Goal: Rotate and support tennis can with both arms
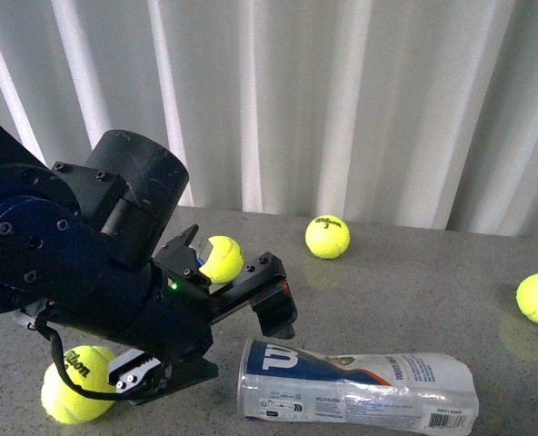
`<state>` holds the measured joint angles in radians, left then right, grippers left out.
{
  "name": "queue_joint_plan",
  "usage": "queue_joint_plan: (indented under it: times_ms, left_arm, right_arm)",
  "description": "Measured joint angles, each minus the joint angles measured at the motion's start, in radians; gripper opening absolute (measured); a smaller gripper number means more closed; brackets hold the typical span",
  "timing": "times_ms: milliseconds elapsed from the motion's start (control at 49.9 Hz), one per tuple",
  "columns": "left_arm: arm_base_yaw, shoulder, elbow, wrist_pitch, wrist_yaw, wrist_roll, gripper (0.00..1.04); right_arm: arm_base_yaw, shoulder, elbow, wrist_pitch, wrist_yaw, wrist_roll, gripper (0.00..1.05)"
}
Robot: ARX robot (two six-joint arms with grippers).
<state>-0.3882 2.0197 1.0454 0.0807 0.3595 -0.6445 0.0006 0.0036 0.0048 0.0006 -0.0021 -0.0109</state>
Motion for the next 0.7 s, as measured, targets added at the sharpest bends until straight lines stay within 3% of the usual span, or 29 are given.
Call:
queue_joint_plan:
  times_ms: [100, 360, 541, 701]
  left_arm:
    - [-0.013, 0.0, -0.011, 0.016, 0.018, -0.026, 0.95]
    - [-0.048, -0.003, -0.043, 0.057, 0.078, -0.08, 0.54]
    - [-0.066, -0.003, -0.041, 0.053, 0.085, -0.083, 0.2]
    - [-0.06, -0.029, -0.034, 0.04, 0.108, -0.083, 0.06]
  right_arm:
    - [0.0, 0.0, 0.0, 0.0, 0.0, 0.0, 0.98]
    - [0.0, 0.0, 0.0, 0.0, 0.0, 0.0, 0.98]
    - [0.0, 0.0, 0.0, 0.0, 0.0, 0.0, 0.98]
    - [0.0, 0.0, 0.0, 0.0, 0.0, 0.0, 0.98]
